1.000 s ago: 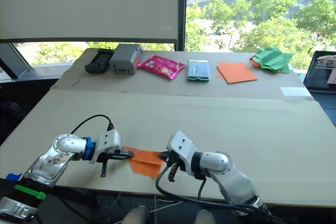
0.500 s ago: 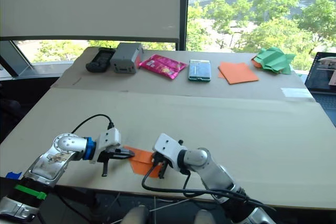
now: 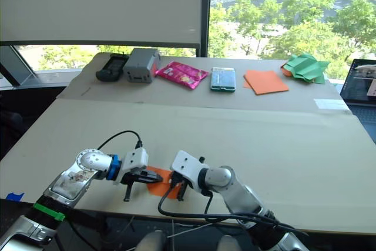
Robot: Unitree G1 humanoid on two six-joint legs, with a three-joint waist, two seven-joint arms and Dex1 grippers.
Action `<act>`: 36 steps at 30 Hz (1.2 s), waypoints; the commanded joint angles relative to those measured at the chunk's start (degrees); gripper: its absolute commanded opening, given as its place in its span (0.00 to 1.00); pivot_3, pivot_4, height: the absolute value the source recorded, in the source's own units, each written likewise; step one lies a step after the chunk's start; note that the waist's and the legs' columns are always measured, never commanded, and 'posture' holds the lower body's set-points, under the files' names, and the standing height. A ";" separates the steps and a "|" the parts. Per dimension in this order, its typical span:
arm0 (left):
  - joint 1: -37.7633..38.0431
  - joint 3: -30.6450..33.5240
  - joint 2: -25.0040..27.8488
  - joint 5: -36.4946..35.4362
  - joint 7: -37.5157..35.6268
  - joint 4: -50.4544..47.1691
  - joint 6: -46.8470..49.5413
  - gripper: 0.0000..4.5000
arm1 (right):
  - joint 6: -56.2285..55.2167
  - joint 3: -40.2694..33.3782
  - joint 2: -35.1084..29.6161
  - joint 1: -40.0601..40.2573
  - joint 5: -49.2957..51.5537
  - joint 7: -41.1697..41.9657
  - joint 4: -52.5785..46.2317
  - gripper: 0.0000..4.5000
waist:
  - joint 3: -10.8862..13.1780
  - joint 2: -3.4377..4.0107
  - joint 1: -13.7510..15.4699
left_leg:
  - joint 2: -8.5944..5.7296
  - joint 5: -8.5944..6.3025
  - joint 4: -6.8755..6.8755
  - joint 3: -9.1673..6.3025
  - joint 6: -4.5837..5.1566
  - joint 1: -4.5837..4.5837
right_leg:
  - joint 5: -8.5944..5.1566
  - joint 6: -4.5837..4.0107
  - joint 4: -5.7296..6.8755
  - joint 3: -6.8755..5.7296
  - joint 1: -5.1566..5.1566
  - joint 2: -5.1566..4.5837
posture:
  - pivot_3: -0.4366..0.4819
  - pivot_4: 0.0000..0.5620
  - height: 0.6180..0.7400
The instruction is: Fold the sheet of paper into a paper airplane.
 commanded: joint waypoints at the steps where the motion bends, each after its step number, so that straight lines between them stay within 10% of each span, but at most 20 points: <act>1: 1.86 -2.82 1.48 5.09 0.32 5.26 -1.22 0.00 | 3.91 1.81 -1.46 1.45 -1.43 0.34 2.26 0.01 | -0.04 0.02 0.00 | 0.00 0.00 0.00 0.00 0.00 0.01 | 0.00 0.00 0.01 0.00 0.01 0.00 | 0.48 0.27 0.69; 36: 13.53 6.74 12.52 2.83 -0.78 5.10 -2.47 0.00 | 4.79 2.33 -1.85 0.60 -1.37 0.87 2.75 0.01 | -0.22 0.62 -2.05 | 0.14 -0.24 -0.11 -0.06 -0.20 0.71 | -0.01 -0.02 0.24 0.02 -0.10 -0.04 | 0.48 0.27 0.69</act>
